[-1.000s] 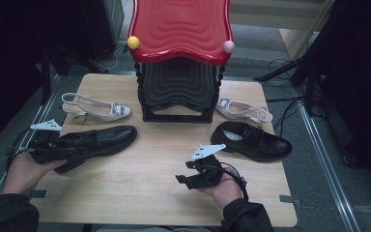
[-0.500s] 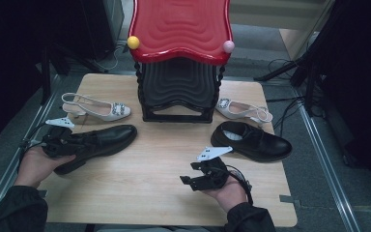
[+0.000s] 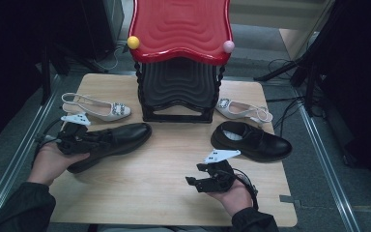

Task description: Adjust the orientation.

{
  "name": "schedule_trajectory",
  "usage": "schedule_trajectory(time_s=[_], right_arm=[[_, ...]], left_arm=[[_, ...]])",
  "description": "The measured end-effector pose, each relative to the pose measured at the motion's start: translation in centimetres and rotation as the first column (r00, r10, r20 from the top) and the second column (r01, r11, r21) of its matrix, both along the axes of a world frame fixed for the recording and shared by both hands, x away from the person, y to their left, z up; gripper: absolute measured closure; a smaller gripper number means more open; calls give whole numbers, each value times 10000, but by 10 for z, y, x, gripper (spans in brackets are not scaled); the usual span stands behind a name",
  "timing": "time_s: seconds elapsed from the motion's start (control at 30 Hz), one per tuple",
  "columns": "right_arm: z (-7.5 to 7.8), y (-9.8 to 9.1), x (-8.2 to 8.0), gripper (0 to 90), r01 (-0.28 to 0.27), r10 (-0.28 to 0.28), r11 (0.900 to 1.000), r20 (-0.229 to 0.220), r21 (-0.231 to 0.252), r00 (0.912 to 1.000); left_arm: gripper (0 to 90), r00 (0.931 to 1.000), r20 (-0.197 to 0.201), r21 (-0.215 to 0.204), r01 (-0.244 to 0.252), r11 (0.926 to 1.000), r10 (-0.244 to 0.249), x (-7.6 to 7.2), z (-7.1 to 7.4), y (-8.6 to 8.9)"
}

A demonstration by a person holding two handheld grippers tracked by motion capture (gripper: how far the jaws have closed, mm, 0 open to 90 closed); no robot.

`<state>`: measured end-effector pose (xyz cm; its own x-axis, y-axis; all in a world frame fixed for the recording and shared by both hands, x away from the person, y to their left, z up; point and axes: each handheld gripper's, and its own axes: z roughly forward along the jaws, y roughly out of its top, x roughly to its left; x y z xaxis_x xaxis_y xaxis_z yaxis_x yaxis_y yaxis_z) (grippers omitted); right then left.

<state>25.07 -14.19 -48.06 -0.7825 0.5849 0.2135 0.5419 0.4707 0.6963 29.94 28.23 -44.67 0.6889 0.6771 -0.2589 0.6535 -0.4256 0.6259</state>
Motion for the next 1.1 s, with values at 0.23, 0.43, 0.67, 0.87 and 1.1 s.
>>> schedule_trajectory(time_s=[0.23,0.43,0.67,0.87,1.1], right_arm=[[0,-6,-4,383,268,-268,9996,7,48,9996],[0,-7,-7,386,476,-477,9988,90,93,9988],[0,-4,-8,391,585,-589,9981,233,198,9980],[-2,-1,-7,402,682,-689,9974,316,248,9971],[-3,5,-2,426,831,-846,9960,478,317,9953]], left_arm=[[808,9987,-140,-135,497,9987,-498,0,1,-42],[807,9959,-270,-235,858,9960,-864,-4,0,-73],[809,9920,-330,-239,1211,9924,-1218,-9,-6,-102],[808,9922,-346,-110,1197,9928,-1200,-14,-16,-119],[805,9923,-310,-129,1197,9927,-1200,-14,-27,-131]])
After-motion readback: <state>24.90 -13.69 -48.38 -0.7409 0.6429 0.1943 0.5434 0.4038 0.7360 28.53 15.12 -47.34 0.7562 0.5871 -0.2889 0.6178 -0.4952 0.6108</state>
